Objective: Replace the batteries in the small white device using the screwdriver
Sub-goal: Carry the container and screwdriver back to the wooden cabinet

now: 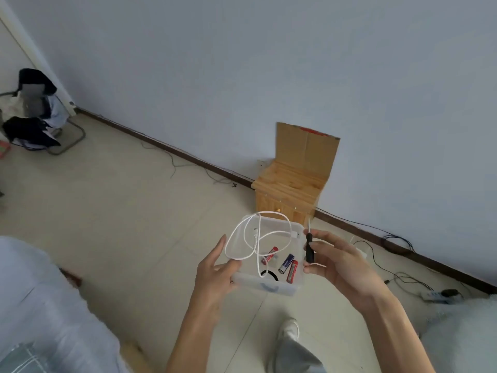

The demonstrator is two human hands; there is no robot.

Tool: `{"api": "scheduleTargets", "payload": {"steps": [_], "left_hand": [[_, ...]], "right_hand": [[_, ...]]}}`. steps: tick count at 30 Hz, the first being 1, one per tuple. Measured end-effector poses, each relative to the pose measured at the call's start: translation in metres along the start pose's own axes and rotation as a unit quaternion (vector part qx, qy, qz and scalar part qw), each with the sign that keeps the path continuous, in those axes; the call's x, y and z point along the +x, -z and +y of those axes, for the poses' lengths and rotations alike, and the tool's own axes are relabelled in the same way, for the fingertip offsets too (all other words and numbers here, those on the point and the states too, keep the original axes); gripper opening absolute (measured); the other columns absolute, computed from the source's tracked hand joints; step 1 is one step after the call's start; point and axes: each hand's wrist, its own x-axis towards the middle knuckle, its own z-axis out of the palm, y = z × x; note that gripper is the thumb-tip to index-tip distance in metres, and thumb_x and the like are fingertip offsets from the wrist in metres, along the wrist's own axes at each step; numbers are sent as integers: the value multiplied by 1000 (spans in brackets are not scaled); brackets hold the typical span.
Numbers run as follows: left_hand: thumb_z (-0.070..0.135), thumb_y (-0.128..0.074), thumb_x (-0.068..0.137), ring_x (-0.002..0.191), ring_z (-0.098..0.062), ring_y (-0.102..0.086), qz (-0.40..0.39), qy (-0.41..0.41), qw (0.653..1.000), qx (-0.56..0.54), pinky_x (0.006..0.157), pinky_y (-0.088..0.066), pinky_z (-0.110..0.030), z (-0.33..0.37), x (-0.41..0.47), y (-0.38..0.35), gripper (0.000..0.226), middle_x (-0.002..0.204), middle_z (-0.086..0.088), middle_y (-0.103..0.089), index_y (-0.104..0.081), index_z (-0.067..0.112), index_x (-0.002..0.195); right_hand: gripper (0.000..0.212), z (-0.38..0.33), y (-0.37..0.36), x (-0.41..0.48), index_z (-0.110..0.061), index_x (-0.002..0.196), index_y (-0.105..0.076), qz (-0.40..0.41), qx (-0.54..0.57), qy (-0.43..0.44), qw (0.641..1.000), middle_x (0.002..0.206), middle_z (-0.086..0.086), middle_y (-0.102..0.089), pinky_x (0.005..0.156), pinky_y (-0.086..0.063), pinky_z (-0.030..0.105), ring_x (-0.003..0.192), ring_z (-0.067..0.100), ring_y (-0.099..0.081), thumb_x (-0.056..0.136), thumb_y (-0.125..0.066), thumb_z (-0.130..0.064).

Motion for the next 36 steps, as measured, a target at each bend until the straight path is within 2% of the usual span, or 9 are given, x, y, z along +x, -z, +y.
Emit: {"api": "scheduleTargets", "payload": {"steps": [4,8,13,17,23,26,30,34,36], "left_hand": [[9,-74,91,88,-31,-74,4,9,1000,-10,76,-65,-32,33,72,-20,71,82,-8,-69,-56,45,149],[7,-72,92,63,-18,-51,18,-7,1000,5,67,-53,-30,80,142,-34,64,70,0,-59,-64,45,142],[7,-72,93,70,-19,-40,6,-31,999,33,74,-47,-36,131,227,-53,57,69,2,-59,-70,52,127],[9,-75,92,75,-21,-47,-33,-25,998,47,77,-53,-33,160,298,-65,62,79,-5,-59,-65,47,140],[10,-77,88,55,-15,-32,-95,-4,991,94,69,-44,-35,194,422,-89,70,73,-8,-40,-60,42,147],[11,-78,87,55,-18,-34,-142,5,984,109,71,-42,-40,213,481,-103,67,73,-7,-48,-62,44,144],[15,-79,83,74,-21,-48,-171,1,975,143,76,-49,-39,233,548,-126,78,85,-2,-63,-55,45,150],[11,-79,89,57,-3,-56,-184,5,970,158,72,-51,-30,245,588,-159,81,69,-3,-71,-46,41,156],[12,-79,89,58,-1,-57,-199,10,966,166,74,-51,-31,244,610,-178,76,67,8,-72,-51,44,151]], "right_hand": [[29,-45,-5,96,3,130,-65,-17,-4,11,1000,102,23,-71,72,-65,38,80,33,-67,103,-57,1],[26,-93,-14,169,1,128,-66,-14,19,29,999,88,17,-70,72,-65,36,79,34,-67,103,-59,0],[26,-124,-19,241,1,128,-65,10,32,22,999,86,16,-69,68,-65,35,77,33,-67,103,-59,1],[28,-138,-20,296,2,130,-65,33,34,19,999,96,22,-70,69,-65,36,82,35,-66,103,-58,0],[29,-163,-22,383,-1,132,-64,97,58,48,992,106,23,-73,72,-65,37,89,35,-68,104,-58,-1],[29,-169,-23,417,-2,132,-65,132,71,58,987,105,23,-74,74,-65,37,90,35,-69,104,-58,-1],[27,-164,-18,445,-6,130,-68,202,74,56,975,99,19,-69,77,-63,39,86,31,-68,104,-59,-4],[29,-155,-3,464,-9,131,-67,252,63,35,965,114,30,-72,83,-61,43,91,34,-70,104,-59,-5],[29,-155,9,480,-9,132,-67,272,57,29,960,120,30,-71,86,-61,45,94,35,-70,104,-59,-5]]}}
